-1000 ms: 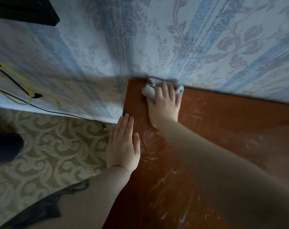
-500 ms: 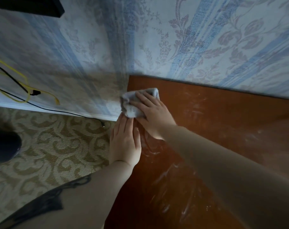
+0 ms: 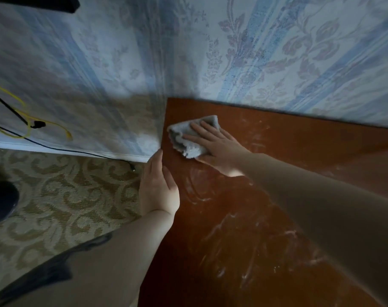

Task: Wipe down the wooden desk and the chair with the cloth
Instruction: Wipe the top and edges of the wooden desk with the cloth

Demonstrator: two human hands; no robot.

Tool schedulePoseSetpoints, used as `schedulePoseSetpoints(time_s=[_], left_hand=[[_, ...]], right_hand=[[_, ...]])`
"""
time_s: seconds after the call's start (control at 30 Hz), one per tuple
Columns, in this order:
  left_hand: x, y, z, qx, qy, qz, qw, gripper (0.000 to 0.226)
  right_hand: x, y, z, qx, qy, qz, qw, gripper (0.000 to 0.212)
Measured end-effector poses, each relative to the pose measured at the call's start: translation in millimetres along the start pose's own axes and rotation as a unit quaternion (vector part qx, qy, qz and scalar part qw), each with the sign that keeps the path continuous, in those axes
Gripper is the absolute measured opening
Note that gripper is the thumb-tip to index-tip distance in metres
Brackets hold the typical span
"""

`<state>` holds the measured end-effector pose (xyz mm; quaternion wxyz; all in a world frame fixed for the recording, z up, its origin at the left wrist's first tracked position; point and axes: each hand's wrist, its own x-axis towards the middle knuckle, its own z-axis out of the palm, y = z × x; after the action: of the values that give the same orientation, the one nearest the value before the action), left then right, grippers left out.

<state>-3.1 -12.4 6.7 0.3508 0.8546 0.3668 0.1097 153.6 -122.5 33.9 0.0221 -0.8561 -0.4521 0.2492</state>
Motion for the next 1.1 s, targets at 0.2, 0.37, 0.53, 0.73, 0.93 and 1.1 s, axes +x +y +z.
schedulePoseSetpoints(time_s=[0.2,0.37,0.53,0.73,0.93,1.1], left_hand=[[1.6,-2.6,-1.7,-0.056,-0.001,-0.053,0.997,0.037],[2.5,-2.0,-5.9,-0.120,0.019,-0.106,0.987,0.037],[1.0,-3.2,-5.2,-0.139,0.034,-0.099,0.985,0.036],[6.2,-5.3,-4.0,-0.099,-0.014,-0.094,0.990,0.037],[8.6,-3.6,1.9,-0.048,-0.032,-0.057,0.997,0.041],[18.6,1.8,2.0,-0.016,-0.033,0.004,0.999,0.043]], right_hand=[[8.0,-70.2,18.7,0.052,0.053,0.061,0.995,0.063],[-44.1,-13.3,12.1,-0.032,-0.042,-0.059,0.997,0.063],[2.6,-65.8,11.5,0.039,0.039,0.090,0.994,0.062],[-48.0,-18.0,2.1,-0.130,-0.084,-0.173,0.973,0.059],[-8.2,-62.2,17.2,0.009,0.046,0.080,0.996,0.060],[-54.2,-14.8,11.4,-0.133,-0.013,-0.050,0.990,0.059]])
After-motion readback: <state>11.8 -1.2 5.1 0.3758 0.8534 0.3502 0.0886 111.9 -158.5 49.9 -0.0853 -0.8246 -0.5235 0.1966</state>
